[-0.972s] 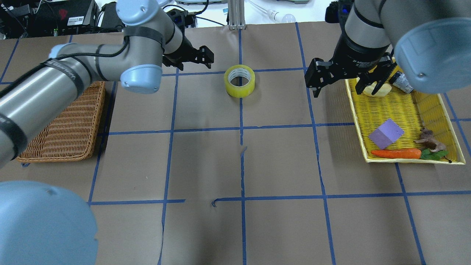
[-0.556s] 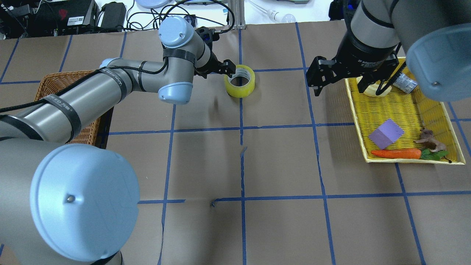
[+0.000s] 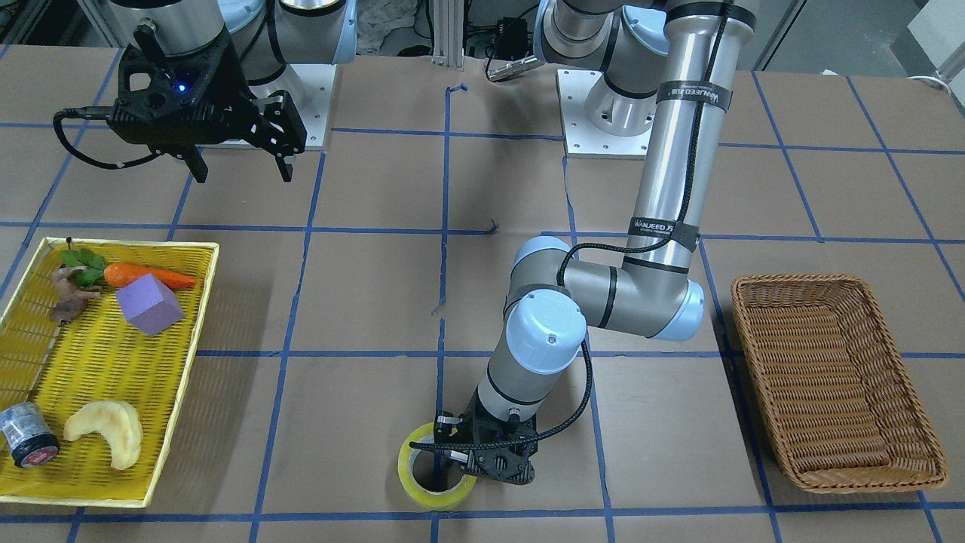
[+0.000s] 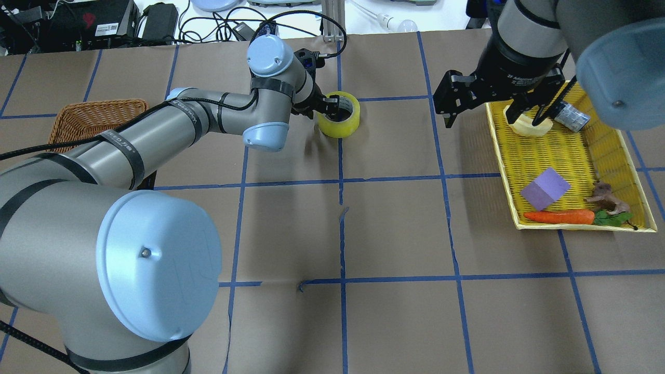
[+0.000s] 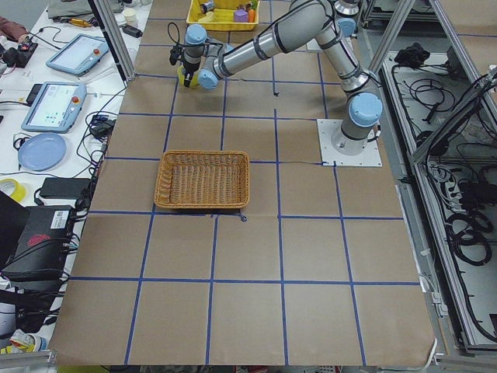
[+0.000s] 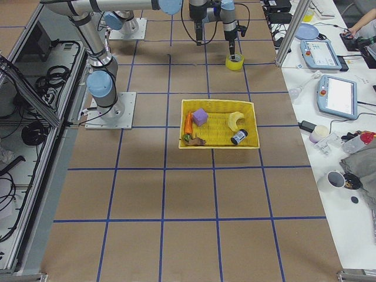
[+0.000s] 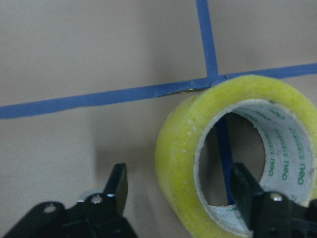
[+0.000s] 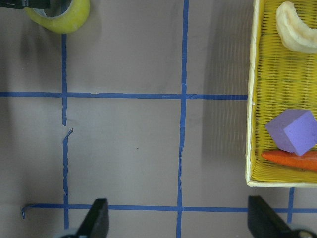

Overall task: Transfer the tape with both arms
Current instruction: 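Lower the left gripper around the tape roll and close it, then lift the tape roll with the left gripper and carry it over the wicker basket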

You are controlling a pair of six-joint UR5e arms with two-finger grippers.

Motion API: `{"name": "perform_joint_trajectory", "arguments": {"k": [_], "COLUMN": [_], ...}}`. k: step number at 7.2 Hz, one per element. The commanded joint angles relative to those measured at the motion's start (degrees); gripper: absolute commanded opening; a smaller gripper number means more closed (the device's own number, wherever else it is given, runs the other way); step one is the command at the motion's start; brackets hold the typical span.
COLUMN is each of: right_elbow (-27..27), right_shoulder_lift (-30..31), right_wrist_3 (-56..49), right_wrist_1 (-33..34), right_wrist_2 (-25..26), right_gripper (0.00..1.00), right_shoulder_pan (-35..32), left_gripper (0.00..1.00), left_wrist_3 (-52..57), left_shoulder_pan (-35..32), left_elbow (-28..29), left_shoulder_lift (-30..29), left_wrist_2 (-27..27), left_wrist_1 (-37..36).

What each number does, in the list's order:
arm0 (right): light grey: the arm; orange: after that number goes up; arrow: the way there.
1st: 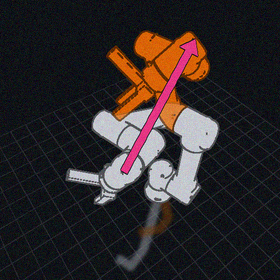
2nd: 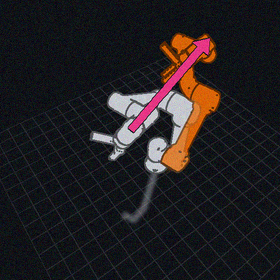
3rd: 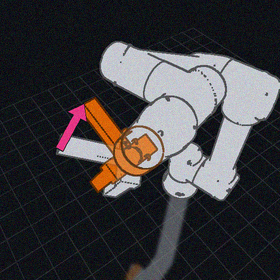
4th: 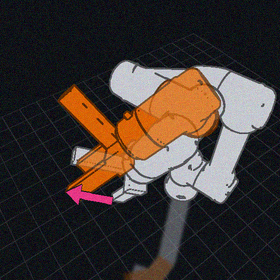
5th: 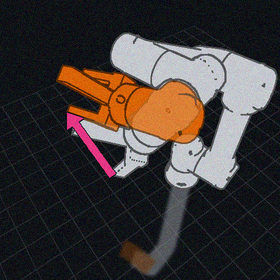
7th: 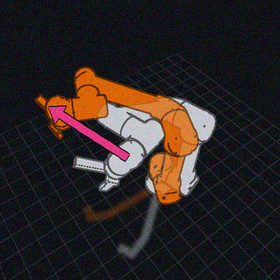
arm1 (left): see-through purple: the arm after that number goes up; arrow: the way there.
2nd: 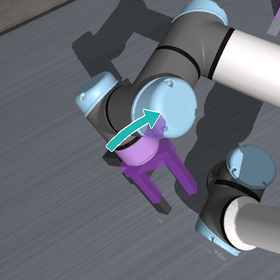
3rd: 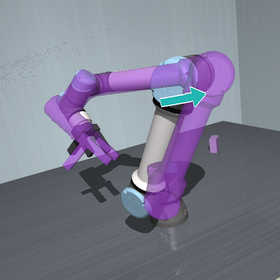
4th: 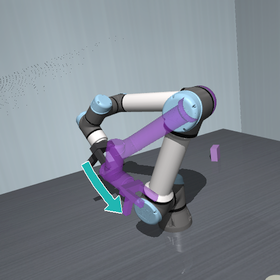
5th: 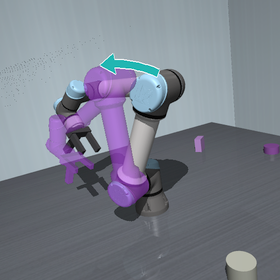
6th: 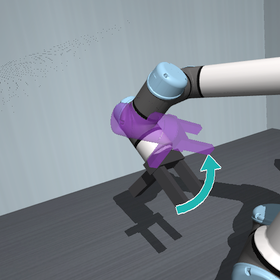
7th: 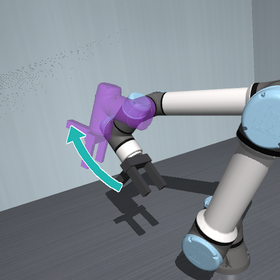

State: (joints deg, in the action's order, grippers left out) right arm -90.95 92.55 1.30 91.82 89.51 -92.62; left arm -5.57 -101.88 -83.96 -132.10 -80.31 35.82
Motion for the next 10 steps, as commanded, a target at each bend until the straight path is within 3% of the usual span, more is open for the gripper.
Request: {"name": "perform_joint_trajectory", "arguments": {"k": [1, 2, 3, 5, 6, 8, 10], "right_elbow": [6.71, 7.53, 7.36, 7.36, 7.28, 7.27, 6.57], "right_shoulder_lift": [-3.94, -4.57, -4.49, -4.23, -4.14, -4.14, -3.96], "right_wrist_3": [0.02, 0.02, 0.02, 0.02, 0.11, 0.02, 0.02], "right_wrist_1": [-5.05, -5.85, -5.51, -5.51, -5.51, -5.60, -5.42], "right_wrist_2": [0.05, -0.03, -0.29, -0.30, -0.30, -0.21, -0.30], "right_gripper": [1.00, 1.00, 1.00, 1.00, 1.00, 1.00, 1.00], "right_shoulder_pan": [0.94, 0.77, 0.77, 0.68, 0.68, 0.59, 0.59], "left_gripper": [0.00, 0.00, 0.00, 0.00, 0.00, 0.00, 0.00], "left_wrist_3": [0.03, 0.20, 1.25, 11.31, 17.81, 30.01, 39.10], "left_shoulder_pan": [-0.16, -0.07, 0.71, 8.84, 14.12, 25.45, 36.09], "left_elbow": [0.11, 0.81, 4.56, 16.41, 18.20, 17.70, 12.54], "left_shoulder_lift": [1.66, 3.24, 5.69, 10.88, 13.51, 16.78, 17.58], "left_wrist_2": [-0.28, -0.37, -0.72, -2.47, -2.65, -7.02, -7.58], "left_wrist_1": [2.75, 5.72, 14.02, 39.65, 46.03, 49.16, 49.36]}}
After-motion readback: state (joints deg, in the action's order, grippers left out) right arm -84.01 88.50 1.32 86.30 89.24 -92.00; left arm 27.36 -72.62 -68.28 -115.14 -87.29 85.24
